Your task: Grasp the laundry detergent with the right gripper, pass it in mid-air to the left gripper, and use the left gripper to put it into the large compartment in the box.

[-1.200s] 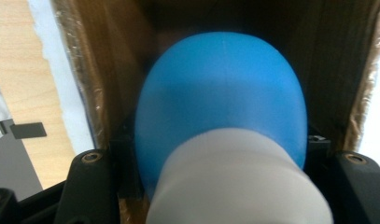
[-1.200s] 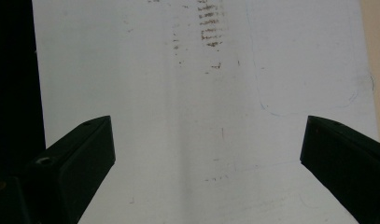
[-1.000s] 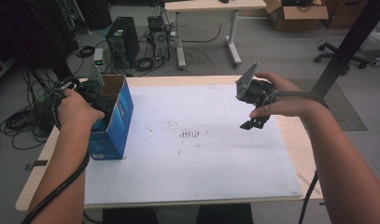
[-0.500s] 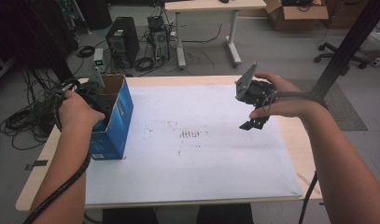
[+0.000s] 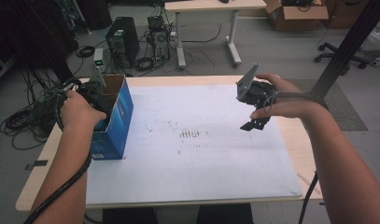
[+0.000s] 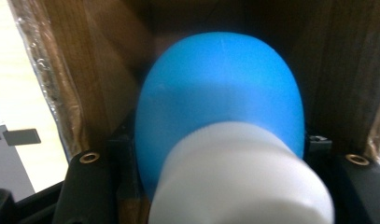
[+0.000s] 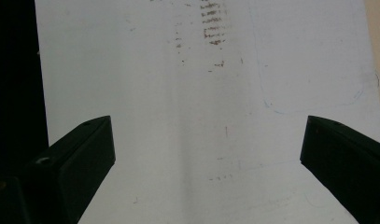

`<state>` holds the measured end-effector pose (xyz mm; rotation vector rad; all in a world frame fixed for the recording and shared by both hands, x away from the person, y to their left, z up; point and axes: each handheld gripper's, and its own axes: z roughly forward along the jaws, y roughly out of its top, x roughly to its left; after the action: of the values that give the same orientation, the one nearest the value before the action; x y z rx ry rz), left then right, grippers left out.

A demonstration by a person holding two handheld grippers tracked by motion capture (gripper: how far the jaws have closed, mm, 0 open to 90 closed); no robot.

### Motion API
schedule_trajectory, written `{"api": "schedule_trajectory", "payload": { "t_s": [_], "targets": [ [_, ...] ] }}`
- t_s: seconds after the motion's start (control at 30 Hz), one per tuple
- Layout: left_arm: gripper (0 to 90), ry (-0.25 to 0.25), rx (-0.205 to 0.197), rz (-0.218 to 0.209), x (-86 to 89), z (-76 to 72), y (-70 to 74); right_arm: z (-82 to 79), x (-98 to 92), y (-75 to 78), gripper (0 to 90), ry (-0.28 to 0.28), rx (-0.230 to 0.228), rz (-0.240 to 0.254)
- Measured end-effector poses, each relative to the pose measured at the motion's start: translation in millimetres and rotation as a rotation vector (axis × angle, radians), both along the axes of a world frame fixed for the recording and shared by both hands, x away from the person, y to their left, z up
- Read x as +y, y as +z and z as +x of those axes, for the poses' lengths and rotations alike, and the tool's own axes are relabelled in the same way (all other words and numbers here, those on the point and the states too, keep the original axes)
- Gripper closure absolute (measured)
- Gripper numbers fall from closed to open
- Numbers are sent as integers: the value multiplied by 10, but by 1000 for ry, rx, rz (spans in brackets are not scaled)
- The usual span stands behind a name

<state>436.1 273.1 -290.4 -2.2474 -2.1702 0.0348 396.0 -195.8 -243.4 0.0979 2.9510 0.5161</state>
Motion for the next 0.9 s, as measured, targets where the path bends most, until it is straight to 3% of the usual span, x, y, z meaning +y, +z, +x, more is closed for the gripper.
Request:
{"api": "schedule_trajectory", "payload": {
  "t_s": [0.9],
  "targets": [
    [270,6,-60,31,-52,-98,350,-20,-19,25,31,1,-6,11]
  ]
}}
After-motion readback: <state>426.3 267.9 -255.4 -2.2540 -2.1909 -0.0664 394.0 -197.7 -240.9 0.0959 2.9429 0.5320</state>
